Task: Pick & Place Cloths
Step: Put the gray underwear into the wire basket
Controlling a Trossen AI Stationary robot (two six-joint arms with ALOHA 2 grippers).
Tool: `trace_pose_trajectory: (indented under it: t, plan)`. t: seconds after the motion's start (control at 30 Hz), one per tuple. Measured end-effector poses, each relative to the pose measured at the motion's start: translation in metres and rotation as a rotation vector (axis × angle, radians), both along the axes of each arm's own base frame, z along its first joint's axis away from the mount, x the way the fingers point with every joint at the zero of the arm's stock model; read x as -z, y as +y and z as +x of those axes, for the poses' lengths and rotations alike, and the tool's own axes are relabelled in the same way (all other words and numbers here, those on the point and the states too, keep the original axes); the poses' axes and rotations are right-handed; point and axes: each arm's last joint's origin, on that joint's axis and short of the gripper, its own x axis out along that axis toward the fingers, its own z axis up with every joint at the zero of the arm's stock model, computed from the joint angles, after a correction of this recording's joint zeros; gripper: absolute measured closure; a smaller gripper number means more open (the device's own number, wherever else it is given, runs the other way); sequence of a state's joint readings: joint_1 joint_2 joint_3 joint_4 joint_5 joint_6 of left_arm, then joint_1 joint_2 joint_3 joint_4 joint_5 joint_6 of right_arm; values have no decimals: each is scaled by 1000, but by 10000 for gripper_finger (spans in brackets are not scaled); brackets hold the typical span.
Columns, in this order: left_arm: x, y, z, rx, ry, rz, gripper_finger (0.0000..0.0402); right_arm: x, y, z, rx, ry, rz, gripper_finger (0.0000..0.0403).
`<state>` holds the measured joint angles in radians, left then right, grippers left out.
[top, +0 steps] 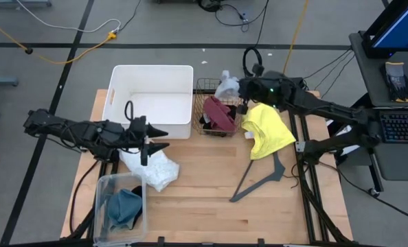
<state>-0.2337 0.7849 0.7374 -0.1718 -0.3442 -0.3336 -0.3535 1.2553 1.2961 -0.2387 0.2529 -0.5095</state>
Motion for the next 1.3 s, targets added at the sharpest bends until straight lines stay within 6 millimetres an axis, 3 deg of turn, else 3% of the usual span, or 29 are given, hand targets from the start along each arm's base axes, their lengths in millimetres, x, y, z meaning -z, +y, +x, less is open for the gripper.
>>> trace_pose_trajectory:
  t: [0.27,0.63,1.1,1.3]
  plan:
    - [14,2,-4,-34,-33,9,179,25,-29,15,-11,-4,181,391]
    - [16,2,-4,-46,-31,20,179,75,-65,39,-36,13,503,391]
    - [14,2,-3,-47,-54,10,178,154,-85,72,-39,159,756,391]
    - [13,2,-3,-47,-64,12,179,179,-89,79,-15,216,789,369]
